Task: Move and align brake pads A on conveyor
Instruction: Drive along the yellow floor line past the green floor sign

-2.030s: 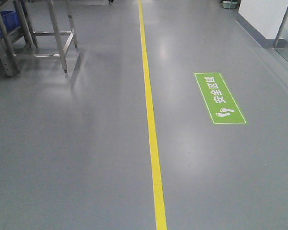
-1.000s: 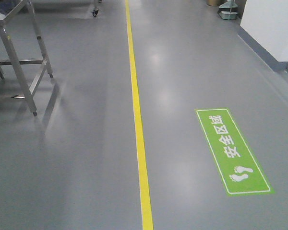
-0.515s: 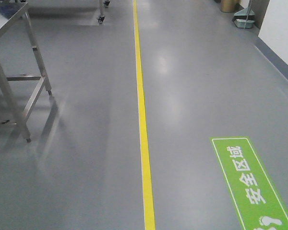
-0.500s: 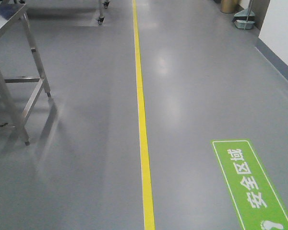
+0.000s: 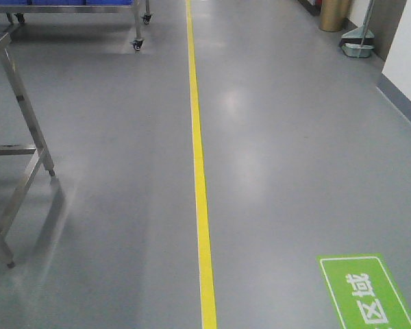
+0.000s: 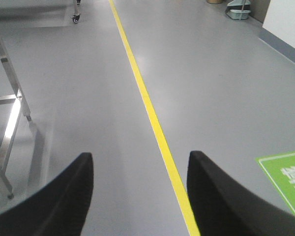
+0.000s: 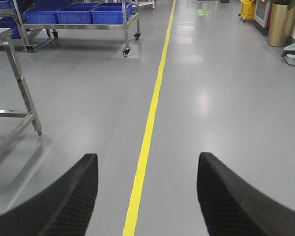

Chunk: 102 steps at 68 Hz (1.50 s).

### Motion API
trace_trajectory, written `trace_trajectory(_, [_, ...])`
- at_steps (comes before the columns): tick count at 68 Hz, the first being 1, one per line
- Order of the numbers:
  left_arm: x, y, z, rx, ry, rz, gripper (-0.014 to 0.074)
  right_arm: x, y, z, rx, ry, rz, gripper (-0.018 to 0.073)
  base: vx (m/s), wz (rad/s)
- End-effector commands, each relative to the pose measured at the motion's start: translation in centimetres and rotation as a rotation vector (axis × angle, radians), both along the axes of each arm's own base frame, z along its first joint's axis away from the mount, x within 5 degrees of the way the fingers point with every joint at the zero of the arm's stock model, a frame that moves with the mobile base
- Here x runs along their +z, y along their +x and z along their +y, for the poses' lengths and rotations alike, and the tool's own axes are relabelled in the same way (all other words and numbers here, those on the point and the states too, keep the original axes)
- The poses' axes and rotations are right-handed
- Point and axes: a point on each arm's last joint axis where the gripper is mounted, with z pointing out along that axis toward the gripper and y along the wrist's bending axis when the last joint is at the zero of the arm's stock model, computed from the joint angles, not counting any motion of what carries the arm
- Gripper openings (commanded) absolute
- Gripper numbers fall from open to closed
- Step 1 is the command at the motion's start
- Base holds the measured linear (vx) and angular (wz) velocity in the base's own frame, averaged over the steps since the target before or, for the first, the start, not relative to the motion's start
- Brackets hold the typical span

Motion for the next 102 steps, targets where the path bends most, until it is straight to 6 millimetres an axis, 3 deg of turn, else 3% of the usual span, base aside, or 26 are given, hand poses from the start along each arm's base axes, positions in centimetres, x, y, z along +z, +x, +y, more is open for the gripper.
trace_trajectory(1, [1.35,0.23,-0.06,-0.001,-0.021,-0.079,0.0414,1.51,0.12,-0.07,-0.009,0.005,-0.092,0.0432,0.67,0.03])
trace_trajectory(102, [1.35,0.23,-0.06,-0.001,-0.021,-0.079,0.0414,1.51,0.12,-0.07,-0.009,0.005,-0.092,0.0432,0.61,0.06])
